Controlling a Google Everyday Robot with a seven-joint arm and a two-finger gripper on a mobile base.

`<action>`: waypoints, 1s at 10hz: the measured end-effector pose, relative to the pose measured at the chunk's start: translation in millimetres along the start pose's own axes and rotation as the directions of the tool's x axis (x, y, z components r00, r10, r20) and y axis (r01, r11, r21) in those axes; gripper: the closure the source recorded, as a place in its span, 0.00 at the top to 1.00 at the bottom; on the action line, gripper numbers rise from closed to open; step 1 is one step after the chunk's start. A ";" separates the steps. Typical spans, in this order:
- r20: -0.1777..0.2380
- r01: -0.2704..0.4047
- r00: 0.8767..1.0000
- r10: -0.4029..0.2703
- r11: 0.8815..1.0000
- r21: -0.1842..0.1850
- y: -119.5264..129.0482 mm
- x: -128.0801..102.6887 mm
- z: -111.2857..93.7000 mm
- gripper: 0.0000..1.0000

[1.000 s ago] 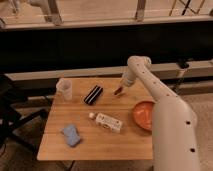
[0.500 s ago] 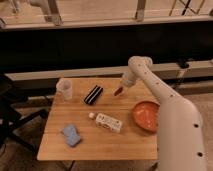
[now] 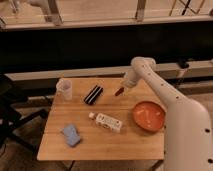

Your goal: Place the pepper in the ceramic bowl

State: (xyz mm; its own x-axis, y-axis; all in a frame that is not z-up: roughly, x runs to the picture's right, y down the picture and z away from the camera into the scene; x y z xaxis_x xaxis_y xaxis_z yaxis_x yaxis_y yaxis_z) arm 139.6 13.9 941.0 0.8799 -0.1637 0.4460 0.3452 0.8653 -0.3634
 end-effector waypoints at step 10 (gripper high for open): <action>0.004 -0.021 1.000 0.021 0.999 0.041 37.4 30.6 -31.2 0.00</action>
State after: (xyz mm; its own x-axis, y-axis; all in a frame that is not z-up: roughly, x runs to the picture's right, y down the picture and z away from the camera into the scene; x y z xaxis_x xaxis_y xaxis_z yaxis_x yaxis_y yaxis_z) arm 189.7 26.5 915.5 0.8857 -0.1435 0.4414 0.3126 0.8875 -0.3387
